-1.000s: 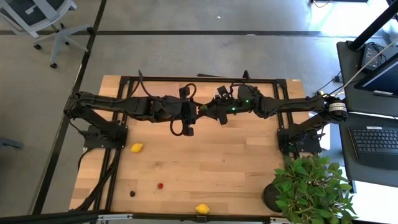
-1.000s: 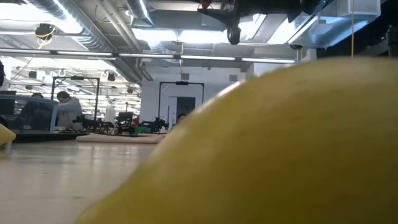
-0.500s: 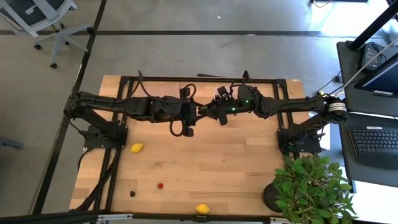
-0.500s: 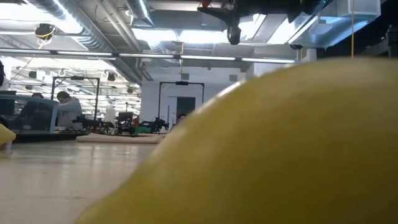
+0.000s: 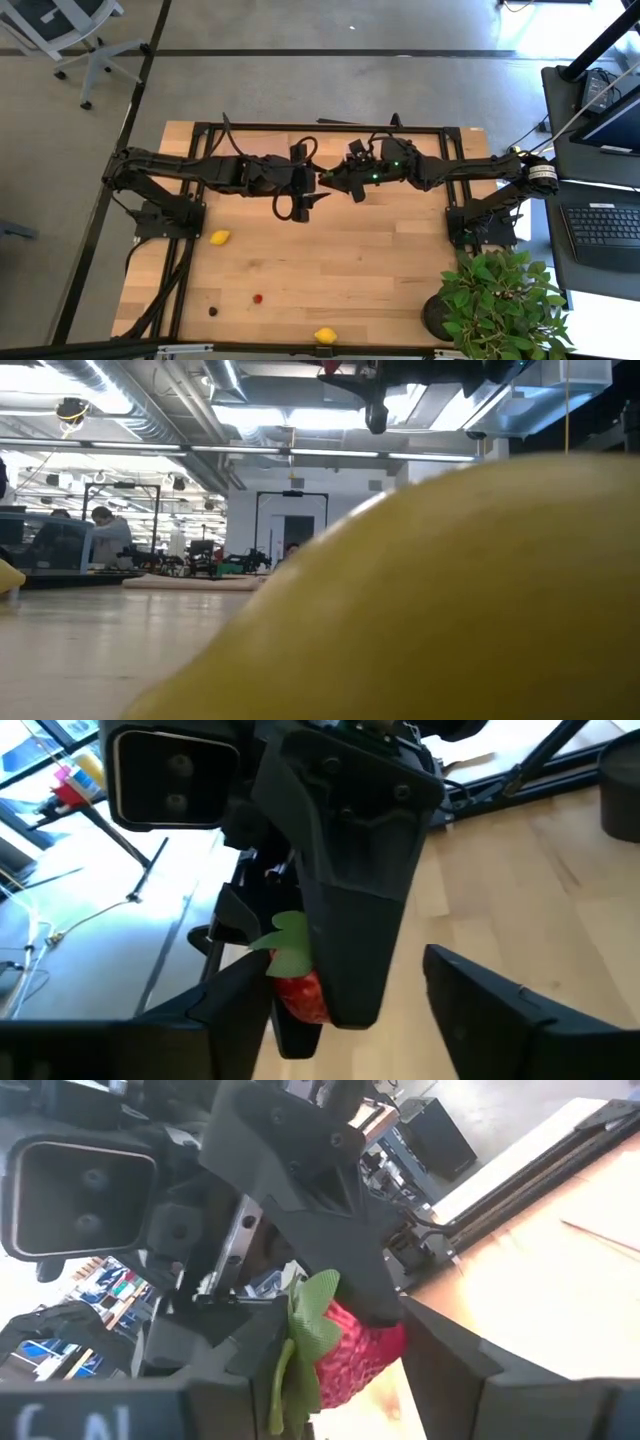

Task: Pick and placing Produce into tupperware
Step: Put the strawberry into the transparent bin

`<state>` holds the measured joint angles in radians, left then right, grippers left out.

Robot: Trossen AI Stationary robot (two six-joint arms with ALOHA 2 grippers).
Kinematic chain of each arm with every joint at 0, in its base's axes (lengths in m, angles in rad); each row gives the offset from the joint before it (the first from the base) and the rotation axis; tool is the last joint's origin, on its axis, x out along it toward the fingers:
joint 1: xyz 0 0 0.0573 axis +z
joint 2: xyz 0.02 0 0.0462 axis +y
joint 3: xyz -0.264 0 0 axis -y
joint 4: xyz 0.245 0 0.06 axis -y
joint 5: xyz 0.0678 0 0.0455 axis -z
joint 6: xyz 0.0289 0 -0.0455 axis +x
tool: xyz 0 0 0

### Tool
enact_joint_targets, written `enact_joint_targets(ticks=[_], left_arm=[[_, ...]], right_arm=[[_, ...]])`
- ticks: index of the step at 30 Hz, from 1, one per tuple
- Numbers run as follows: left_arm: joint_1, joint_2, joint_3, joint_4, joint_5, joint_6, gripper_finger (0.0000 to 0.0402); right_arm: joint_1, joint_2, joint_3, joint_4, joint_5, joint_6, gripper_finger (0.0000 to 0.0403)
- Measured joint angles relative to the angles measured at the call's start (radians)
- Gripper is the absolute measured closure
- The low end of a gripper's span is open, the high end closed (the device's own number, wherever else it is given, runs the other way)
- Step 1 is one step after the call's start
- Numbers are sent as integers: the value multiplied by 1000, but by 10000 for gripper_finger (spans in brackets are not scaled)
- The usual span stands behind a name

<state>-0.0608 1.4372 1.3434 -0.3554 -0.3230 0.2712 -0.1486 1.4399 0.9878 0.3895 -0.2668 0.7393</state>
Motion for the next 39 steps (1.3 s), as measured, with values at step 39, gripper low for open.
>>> enact_joint_targets(ticks=[39], left_arm=[[-43,0,-1,-760,56,-717,84]], right_arm=[[-379,187,1,-818,361,-116,224]])
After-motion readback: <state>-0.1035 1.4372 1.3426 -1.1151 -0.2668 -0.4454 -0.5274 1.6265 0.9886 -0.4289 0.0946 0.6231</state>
